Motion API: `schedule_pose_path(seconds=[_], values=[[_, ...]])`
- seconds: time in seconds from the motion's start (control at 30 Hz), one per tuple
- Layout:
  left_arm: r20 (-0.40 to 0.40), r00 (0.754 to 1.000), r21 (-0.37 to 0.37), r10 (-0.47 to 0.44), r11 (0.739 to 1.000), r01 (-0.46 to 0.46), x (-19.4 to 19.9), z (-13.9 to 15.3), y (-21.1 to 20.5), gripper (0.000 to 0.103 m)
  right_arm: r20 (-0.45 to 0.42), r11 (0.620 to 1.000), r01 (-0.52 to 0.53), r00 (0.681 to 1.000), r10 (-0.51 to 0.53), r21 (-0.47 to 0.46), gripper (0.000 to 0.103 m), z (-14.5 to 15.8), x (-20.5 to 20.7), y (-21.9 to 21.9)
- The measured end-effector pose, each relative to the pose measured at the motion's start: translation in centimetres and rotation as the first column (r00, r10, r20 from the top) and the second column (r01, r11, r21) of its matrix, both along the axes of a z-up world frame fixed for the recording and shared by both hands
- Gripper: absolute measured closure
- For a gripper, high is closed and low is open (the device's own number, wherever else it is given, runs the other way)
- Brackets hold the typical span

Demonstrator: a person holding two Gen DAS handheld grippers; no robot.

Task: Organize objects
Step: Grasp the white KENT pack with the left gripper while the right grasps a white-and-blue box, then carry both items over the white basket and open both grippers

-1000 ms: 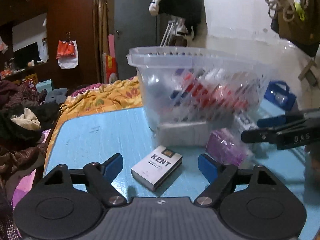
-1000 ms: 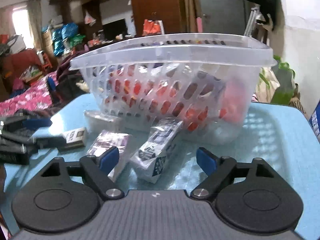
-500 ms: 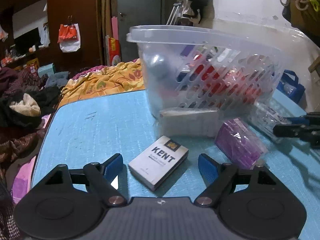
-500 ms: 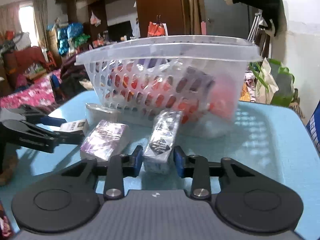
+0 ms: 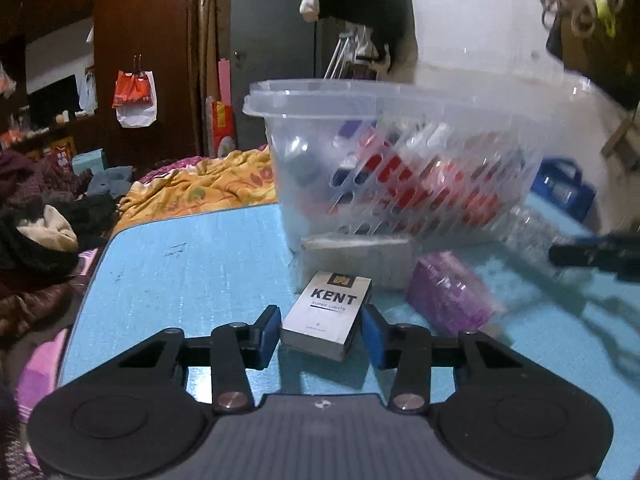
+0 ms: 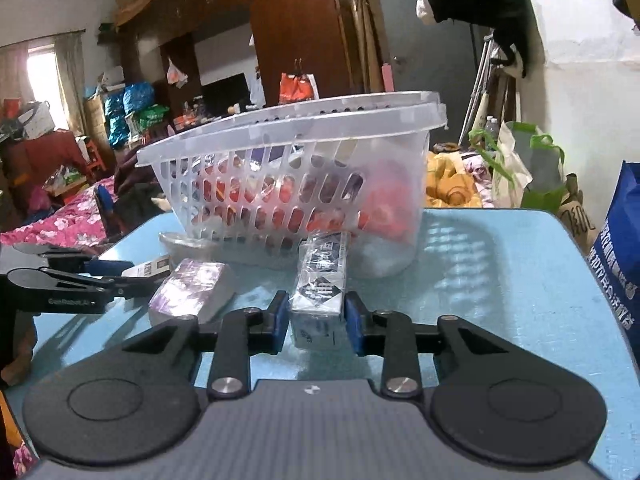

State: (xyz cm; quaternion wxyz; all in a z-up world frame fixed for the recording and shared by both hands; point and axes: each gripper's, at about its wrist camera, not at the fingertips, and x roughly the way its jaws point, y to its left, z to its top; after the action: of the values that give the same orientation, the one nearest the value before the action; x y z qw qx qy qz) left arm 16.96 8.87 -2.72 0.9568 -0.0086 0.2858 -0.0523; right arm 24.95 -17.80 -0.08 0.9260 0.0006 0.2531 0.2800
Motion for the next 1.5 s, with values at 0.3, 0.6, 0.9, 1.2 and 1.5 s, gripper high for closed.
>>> schedule_pose_path(seconds=[0.3, 0.6, 0.9, 1.2, 1.5], values=[[0.115, 0.993, -0.057, -0.006, 0.998, 0.013, -1.5, 0.6, 0.7, 0.056, -0.001, 1.0, 0.0, 1.0, 0.0, 0.027, 0.07, -0.1, 0.0, -0.4], [0.201, 0.979, -0.129, -0.022, 0.99, 0.049, -2.7, 1.1, 1.8, 0.057, 0.058, 0.997, -0.028, 0.998, 0.024, 0.072, 0.07, 0.3, -1.1, -0.8], [0.16, 0.987, -0.107, -0.025, 0.993, 0.042, -2.1, 0.8, 1.8, 0.062, 0.108, 0.996, -0.037, 0.994, 0.028, 0.082, 0.07, 0.6, -1.8, -0.5], [0.094, 0.996, 0.089, -0.012, 0.996, 0.003, -4.0, 0.1, 0.4, 0.027, 0.083, 0.994, -0.032, 0.996, 0.024, 0.1, 0.07, 0.5, -1.3, -0.8], [-0.096, 0.995, 0.055, 0.024, 0.998, -0.019, -1.3, -1.0, 1.2, 0.027, 0.08, 0.994, -0.036, 0.996, 0.028, 0.1, 0.069, 0.5, -1.5, -0.9]])
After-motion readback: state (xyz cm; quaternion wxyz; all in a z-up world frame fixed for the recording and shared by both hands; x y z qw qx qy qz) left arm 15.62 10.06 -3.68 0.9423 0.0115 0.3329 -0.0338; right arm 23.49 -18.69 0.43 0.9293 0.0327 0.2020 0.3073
